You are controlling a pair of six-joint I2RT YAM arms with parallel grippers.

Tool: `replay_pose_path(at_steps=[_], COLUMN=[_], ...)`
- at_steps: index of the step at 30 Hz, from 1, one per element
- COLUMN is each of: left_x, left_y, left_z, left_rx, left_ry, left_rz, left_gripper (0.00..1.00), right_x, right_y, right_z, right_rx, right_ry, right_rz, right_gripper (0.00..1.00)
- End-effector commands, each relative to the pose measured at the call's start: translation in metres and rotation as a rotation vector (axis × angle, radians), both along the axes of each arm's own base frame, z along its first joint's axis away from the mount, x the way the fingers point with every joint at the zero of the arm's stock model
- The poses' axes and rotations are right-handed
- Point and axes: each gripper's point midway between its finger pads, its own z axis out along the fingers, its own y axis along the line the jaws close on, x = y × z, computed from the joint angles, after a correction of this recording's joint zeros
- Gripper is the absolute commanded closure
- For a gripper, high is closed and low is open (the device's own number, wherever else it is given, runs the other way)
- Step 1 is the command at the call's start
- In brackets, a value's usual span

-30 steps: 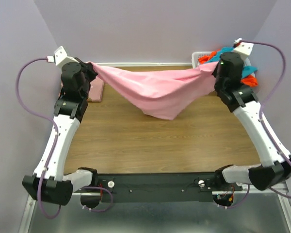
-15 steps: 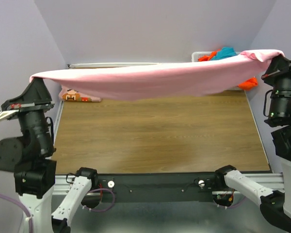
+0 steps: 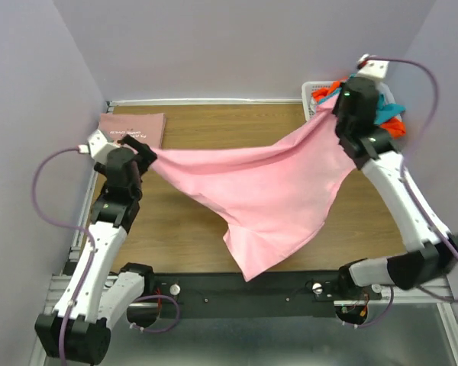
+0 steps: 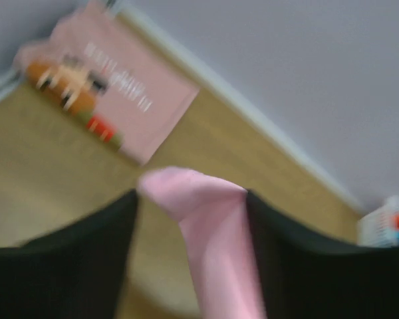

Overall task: Fold and stack the t-shirts
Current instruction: Flatten the tshirt out

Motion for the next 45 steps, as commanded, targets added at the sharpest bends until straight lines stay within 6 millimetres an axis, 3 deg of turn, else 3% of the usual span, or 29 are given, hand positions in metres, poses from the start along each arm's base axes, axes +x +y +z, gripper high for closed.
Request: replay_pose_path(at_steps=[1,2,3,5,6,8,12,15,16,19,20,21,23,24,25,27,28,29,31,32,34,36,40,41,45], left_x=[-0.004,-0.010,-0.013,-0.015,-0.014,-0.013,-0.006,0.002,0.005,0.014,0.018,0.025,0.034,0.039,0.048,0.053,0.058,0.058,0.065,0.067,0.073,0.073,0.072,0.069,0.060], left_y=[0.014,0.019,0.025,0.029,0.029,0.028,0.016,0.002,-0.002,-0.023,-0.031,-0.049,-0.066,-0.080,-0.088,-0.104,-0.111,-0.124,-0.141,-0.146,-0.151,-0.151,-0.151,-0.153,-0.156], left_z=[-0.100,-0.118,-0.121,-0.126,-0.122,-0.116,-0.109,-0.108,-0.111,-0.110,-0.116,-0.111,-0.138,-0.141,-0.160,-0.179,-0.182,-0.203,-0.206,-0.220,-0.227,-0.248,-0.275,-0.284,-0.298], left_rx=[-0.034,-0.031,-0.060,-0.053,-0.056,-0.061,-0.073,-0.064,-0.060,-0.041,-0.034,-0.040,-0.019,-0.030,-0.013,-0.020,-0.028,-0.035,-0.040,-0.040,-0.034,-0.038,-0.042,-0.044,-0.059], left_ry=[0.234,0.296,0.305,0.331,0.316,0.287,0.236,0.222,0.227,0.213,0.222,0.182,0.238,0.239,0.307,0.372,0.386,0.443,0.441,0.473,0.493,0.553,0.628,0.655,0.701], left_rz=[0.106,0.137,0.189,0.206,0.208,0.194,0.120,0.028,0.004,-0.131,-0.180,-0.282,-0.381,-0.457,-0.498,-0.568,-0.587,-0.625,-0.680,-0.694,-0.693,-0.693,-0.690,-0.704,-0.721], left_gripper=[0.02,0.02,0.02,0.02,0.02,0.02,0.02,0.02,0.02,0.02,0.02,0.01,0.01,0.01,0.01,0.01,0.01,0.02,0.02,0.02,0.02,0.02,0.02,0.02,0.02], right_x=[0.058,0.065,0.071,0.076,0.078,0.077,0.055,0.020,-0.002,-0.039,-0.062,-0.073,-0.097,-0.108,-0.114,-0.122,-0.122,-0.123,-0.116,-0.111,-0.096,-0.086,-0.048,-0.030,0.010], right_y=[0.000,0.001,0.000,0.003,0.007,0.015,0.041,0.072,0.088,0.117,0.130,0.137,0.151,0.149,0.148,0.137,0.133,0.131,0.125,0.125,0.122,0.119,0.118,0.123,0.131], right_z=[-0.151,-0.172,-0.186,-0.203,-0.207,-0.205,-0.208,-0.236,-0.260,-0.301,-0.327,-0.339,-0.363,-0.383,-0.392,-0.416,-0.422,-0.427,-0.435,-0.435,-0.438,-0.442,-0.449,-0.448,-0.454], right_rx=[-0.027,-0.022,-0.024,-0.014,-0.001,0.039,0.145,0.257,0.288,0.314,0.299,0.336,0.377,0.384,0.379,0.363,0.358,0.348,0.315,0.299,0.262,0.229,0.185,0.150,0.086], right_ry=[0.302,0.343,0.370,0.401,0.406,0.395,0.397,0.456,0.511,0.615,0.689,0.722,0.809,0.866,0.893,0.944,0.956,0.966,0.975,0.972,0.973,0.982,0.983,0.976,0.973], right_rz=[-0.030,-0.032,-0.045,-0.050,-0.032,0.010,0.157,0.279,0.318,0.385,0.419,0.415,0.458,0.443,0.436,0.363,0.337,0.320,0.277,0.268,0.249,0.241,0.222,0.236,0.270], right_gripper=[0.86,0.73,0.43,0.20,0.02,0.00,0.00,0.00,0.00,0.00,0.00,0.00,0.00,0.00,0.00,0.00,0.00,0.00,0.00,0.00,0.00,0.00,0.00,0.00,0.00])
